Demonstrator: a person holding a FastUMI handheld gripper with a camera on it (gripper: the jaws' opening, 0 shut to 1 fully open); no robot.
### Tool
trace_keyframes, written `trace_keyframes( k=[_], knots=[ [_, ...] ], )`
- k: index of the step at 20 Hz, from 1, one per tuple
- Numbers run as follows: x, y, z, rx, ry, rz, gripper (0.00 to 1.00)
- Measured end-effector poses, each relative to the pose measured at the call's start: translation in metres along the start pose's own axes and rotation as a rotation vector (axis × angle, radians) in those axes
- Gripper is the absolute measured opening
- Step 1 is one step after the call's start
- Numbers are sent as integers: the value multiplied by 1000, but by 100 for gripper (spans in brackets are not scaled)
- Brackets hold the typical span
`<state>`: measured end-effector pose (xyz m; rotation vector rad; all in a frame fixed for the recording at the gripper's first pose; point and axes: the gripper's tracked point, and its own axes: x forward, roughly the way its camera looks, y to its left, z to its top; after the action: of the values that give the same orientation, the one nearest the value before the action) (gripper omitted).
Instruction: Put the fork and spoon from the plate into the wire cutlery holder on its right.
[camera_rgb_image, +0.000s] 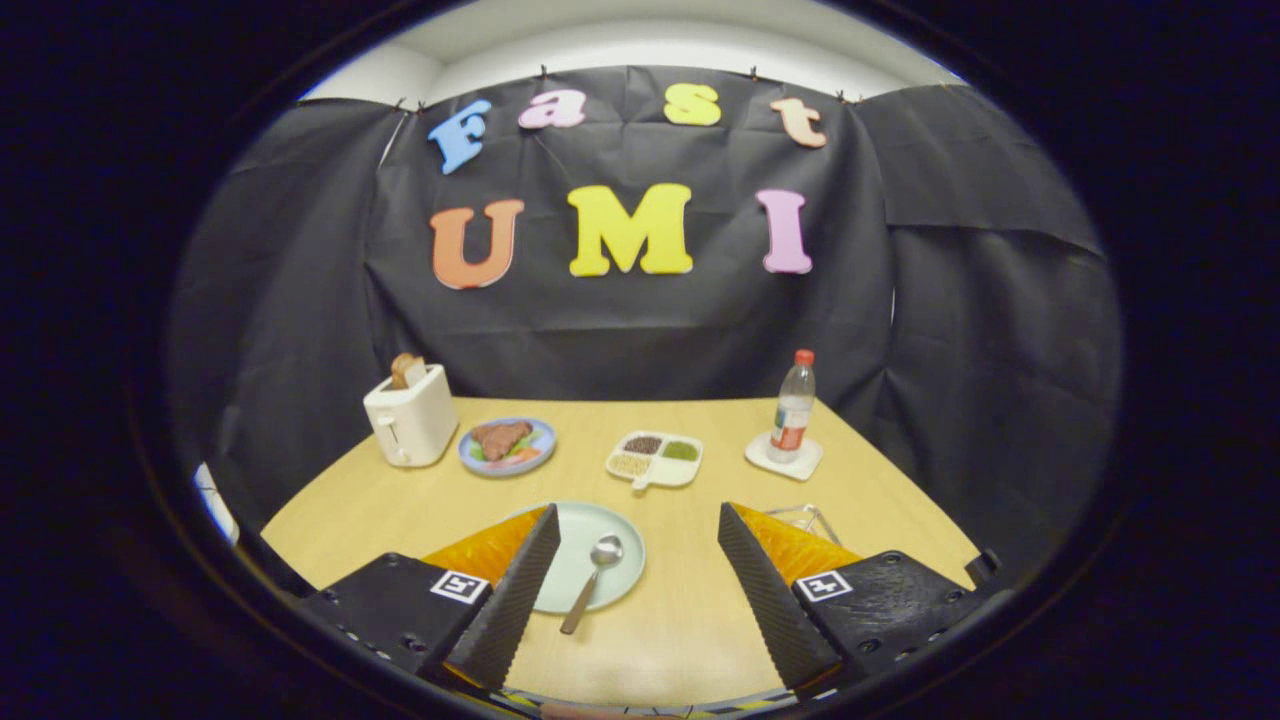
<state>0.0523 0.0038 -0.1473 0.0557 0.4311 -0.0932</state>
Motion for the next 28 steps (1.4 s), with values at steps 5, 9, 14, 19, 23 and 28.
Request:
trace_keyframes(
  k=[5, 9, 14, 19, 23, 28],
  knots=[
    [32, 8, -49, 42, 218, 9, 96],
    [46, 23, -76, 4, 315, 23, 96],
    [57, 45, -112, -23, 455, 69, 93],
    [65, 46, -148, -21, 610, 45, 85],
    [76, 48, -152, -17, 663, 35, 79],
    [86, 50, -158, -23, 705, 16, 64]
  ],
)
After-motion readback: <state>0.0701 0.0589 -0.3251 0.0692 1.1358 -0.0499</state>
